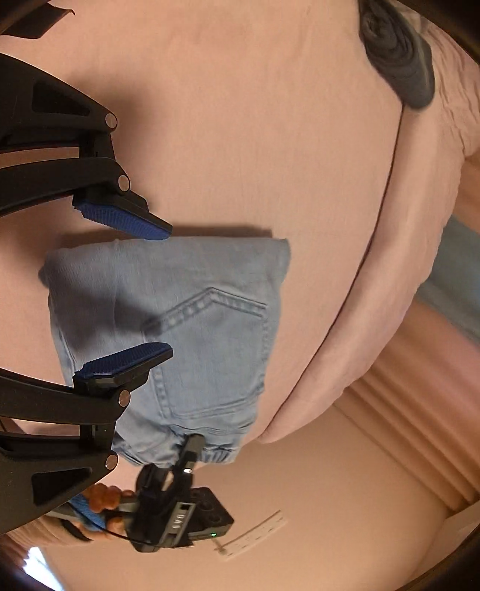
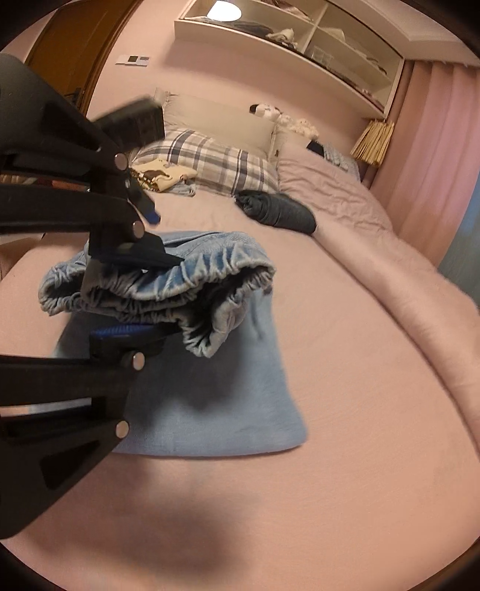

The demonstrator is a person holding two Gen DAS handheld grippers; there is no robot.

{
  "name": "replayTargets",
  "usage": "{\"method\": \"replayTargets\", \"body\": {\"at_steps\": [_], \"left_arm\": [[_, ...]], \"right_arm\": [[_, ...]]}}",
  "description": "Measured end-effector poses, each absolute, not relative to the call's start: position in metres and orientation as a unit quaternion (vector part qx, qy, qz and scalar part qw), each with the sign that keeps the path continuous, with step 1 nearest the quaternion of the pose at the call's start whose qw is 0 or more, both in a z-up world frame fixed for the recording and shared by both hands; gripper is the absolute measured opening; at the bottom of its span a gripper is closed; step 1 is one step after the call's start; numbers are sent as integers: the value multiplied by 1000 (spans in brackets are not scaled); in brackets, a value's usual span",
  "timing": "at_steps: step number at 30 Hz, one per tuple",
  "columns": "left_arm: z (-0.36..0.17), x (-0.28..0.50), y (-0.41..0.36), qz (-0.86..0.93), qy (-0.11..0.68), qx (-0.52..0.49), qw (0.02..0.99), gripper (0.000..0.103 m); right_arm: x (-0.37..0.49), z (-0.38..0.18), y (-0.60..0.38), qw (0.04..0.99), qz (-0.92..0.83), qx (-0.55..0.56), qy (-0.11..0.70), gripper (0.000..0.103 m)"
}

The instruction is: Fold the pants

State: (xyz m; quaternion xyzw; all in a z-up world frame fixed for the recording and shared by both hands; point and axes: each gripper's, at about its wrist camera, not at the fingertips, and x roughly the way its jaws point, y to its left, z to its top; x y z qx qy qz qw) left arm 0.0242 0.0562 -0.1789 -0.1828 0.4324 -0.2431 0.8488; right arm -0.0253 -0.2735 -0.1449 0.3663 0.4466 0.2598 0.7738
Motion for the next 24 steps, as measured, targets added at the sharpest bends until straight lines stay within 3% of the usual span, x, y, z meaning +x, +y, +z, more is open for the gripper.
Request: {"method": "replayTargets", "body": {"at_steps": [6,10,15,24], "left_arm": [[-183,29,23,-246,450,-136,848,56],[-193,32,6,-215,462,-72,857,57],[-192,33,4,-211,458,-75,860,57],[-184,-34,21,-267,426,39,864,57]], "right_arm": [[-35,-152,-303,771,236,398,438,25],[-33,-182,-307,752,206,409,473,25],[-30,-195,-304,741,205,420,482,25],[-27,-201,-305,735,200,422,492,27]]}}
